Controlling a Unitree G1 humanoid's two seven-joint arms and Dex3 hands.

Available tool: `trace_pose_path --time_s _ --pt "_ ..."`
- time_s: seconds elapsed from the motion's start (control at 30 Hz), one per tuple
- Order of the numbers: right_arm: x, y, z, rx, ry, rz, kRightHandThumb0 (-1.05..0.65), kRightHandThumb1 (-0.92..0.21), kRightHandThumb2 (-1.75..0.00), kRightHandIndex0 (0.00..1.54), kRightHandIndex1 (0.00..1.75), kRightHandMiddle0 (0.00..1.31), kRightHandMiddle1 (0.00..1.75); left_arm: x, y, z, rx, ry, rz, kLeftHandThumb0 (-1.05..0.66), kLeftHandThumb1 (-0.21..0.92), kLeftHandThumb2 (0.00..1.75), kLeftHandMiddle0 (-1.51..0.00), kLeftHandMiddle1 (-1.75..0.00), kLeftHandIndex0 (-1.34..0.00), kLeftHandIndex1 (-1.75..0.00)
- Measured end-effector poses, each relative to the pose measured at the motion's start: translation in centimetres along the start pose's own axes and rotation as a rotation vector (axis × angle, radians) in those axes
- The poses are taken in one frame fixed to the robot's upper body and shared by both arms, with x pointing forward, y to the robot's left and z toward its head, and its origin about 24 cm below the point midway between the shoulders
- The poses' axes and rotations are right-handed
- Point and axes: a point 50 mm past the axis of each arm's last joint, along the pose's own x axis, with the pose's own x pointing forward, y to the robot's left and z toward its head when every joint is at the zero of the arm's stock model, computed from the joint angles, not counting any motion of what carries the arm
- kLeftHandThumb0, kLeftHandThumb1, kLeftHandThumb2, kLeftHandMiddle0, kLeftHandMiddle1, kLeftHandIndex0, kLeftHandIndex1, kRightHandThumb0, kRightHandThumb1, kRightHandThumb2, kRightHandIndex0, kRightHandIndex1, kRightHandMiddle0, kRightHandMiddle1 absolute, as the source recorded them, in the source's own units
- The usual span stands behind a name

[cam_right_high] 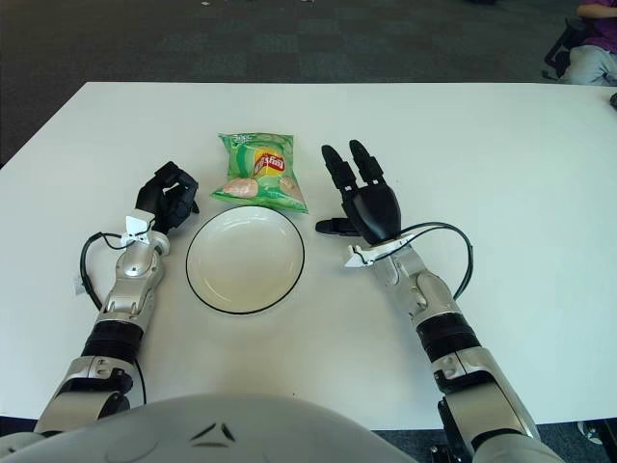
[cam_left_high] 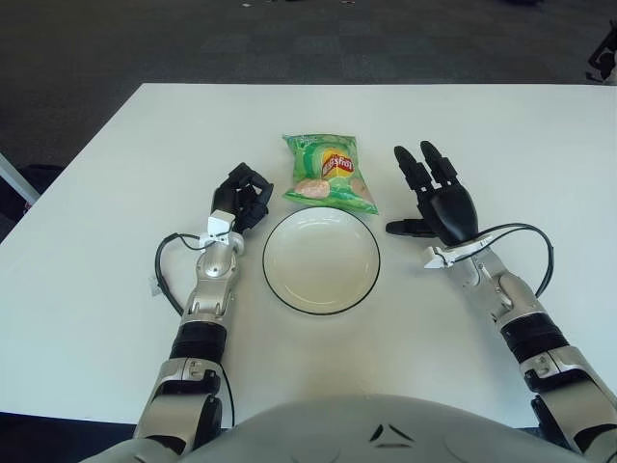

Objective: Put the snack into the plate.

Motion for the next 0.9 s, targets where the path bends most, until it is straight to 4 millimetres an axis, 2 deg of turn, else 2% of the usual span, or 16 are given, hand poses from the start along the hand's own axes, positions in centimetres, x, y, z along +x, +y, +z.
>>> trace_pose_path --time_s 0.3,0.63,0.9 --pt "0.9 -0.5 0.8 0.009 -0.012 0.067 -0.9 -0.87 -0.01 0.0 0.0 0.0 0.0 0.0 -0.3 0.1 -0.001 -0.005 -0.004 -0.27 0.92 0.3 -0.92 -1.75 -0.71 -1.75" --pt "1.2 -0.5 0.9 0.04 0.001 0.109 -0.76 -0.81 0.0 0.0 0.0 0.0 0.0 -0.1 -0.5 0.2 0.001 -0.01 -0.002 -0.27 0.92 0.3 -0.93 -1.75 -0.72 -1.75" --pt "1.5 -0.5 1.0 0.065 0.011 0.128 -0.73 -0.8 0.0 0.0 0.0 0.0 0.0 -0.2 -0.5 0.3 0.0 -0.012 -0.002 -0.27 0.92 0.3 -0.93 -1.75 -0.72 -1.75"
